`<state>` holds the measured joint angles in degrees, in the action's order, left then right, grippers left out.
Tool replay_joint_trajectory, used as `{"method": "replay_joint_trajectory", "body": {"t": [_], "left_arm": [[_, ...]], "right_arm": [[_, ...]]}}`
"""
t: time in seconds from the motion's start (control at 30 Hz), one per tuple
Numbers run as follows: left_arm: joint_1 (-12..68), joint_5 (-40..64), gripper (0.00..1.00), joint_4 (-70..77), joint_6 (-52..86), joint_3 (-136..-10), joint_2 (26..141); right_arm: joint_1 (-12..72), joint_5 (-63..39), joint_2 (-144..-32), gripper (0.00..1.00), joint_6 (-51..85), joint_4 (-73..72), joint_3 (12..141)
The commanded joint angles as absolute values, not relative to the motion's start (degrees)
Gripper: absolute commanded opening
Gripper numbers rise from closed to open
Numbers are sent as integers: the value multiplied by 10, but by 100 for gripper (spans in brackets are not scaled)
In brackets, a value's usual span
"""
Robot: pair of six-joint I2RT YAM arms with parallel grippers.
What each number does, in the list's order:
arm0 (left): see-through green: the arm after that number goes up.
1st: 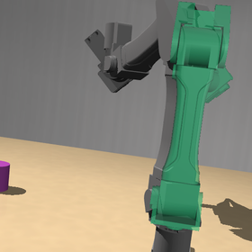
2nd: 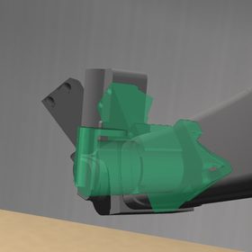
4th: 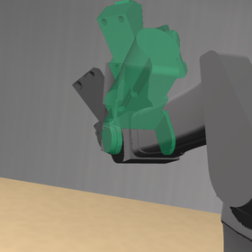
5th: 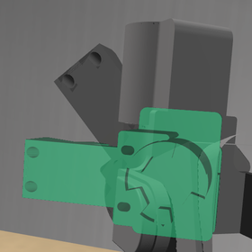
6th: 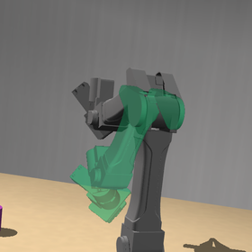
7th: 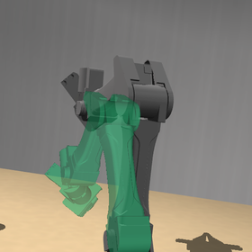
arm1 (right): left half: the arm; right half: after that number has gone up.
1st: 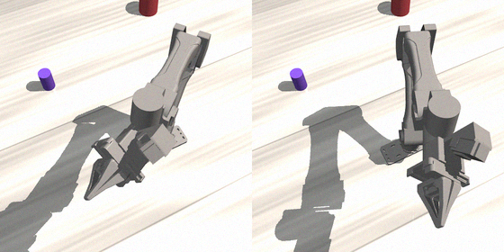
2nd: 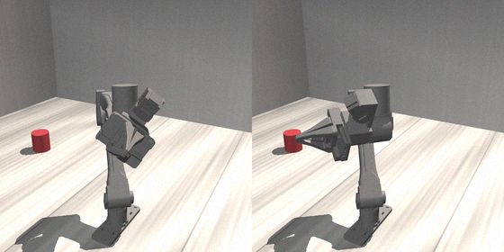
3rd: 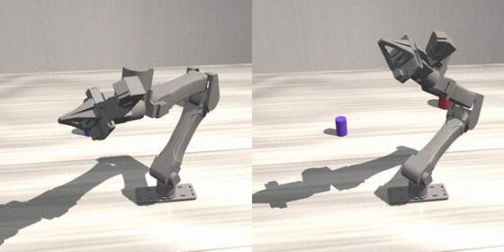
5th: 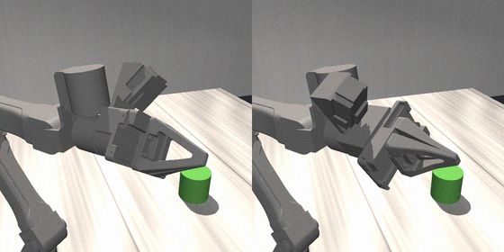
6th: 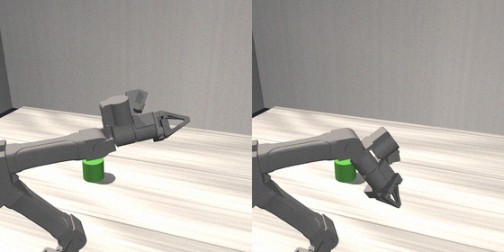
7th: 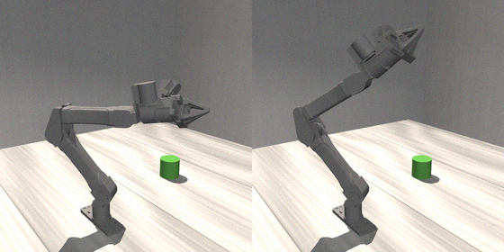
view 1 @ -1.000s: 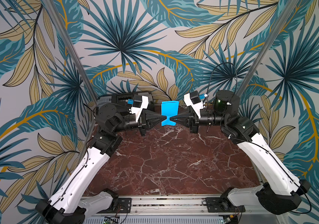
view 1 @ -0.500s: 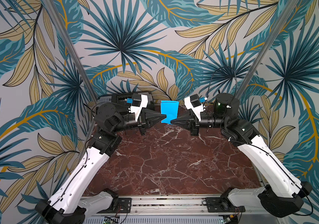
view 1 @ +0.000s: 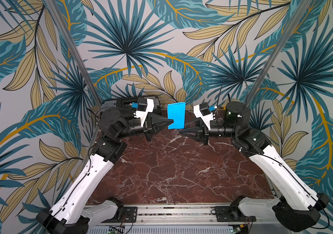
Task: Fold the square paper along the opposite sides
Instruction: Smooth out the paper, then place the paper at the center of the board.
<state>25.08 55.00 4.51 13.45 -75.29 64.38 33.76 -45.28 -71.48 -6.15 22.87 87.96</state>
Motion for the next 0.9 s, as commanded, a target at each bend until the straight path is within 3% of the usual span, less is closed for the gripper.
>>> {"method": "replay_joint_trajectory", "body": {"t": [0.0,0.13,0.37,0.5,0.63,0.87], "left_arm": [[249,530,0,41,133,-755,622],[249,481,0,35,172,-692,606],[259,415,0,102,357,-472,611],[270,398,0,89,392,-395,647],[276,446,0,132,420,-336,715],[307,473,0,231,436,-290,861]], "right_arm": [[338,-401,-676,76,-53,230,833],[339,-243,-599,90,-23,229,729],[338,-14,-449,98,43,274,580],[338,45,-417,99,60,329,560],[338,75,-414,100,62,356,547],[338,69,-454,99,65,350,541]]}}
